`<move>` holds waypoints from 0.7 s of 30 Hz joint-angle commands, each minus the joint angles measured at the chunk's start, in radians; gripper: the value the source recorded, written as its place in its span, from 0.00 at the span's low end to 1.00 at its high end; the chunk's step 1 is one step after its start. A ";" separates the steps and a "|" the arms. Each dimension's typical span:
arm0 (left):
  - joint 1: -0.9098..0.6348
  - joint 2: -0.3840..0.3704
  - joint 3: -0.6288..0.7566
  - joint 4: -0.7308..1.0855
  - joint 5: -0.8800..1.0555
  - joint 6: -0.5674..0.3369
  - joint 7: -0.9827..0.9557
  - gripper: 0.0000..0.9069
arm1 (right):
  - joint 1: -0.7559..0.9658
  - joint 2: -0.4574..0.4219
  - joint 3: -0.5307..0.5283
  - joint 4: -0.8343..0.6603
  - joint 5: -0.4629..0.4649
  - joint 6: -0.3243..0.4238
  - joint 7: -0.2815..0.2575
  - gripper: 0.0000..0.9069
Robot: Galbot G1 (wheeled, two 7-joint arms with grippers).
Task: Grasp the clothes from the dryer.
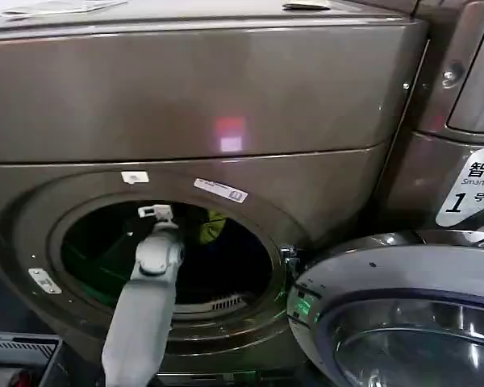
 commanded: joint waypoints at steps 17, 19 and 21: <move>-0.413 0.080 0.423 0.591 0.103 -0.079 0.719 1.00 | 0.013 0.015 -0.008 0.008 -0.002 0.002 0.000 1.00; -0.426 0.083 0.456 0.622 0.146 -0.099 0.772 1.00 | 0.014 0.016 -0.005 0.011 -0.001 0.002 0.000 1.00; -0.441 0.081 0.478 0.647 0.185 -0.114 0.819 1.00 | 0.015 0.020 -0.001 0.015 -0.001 0.002 0.000 1.00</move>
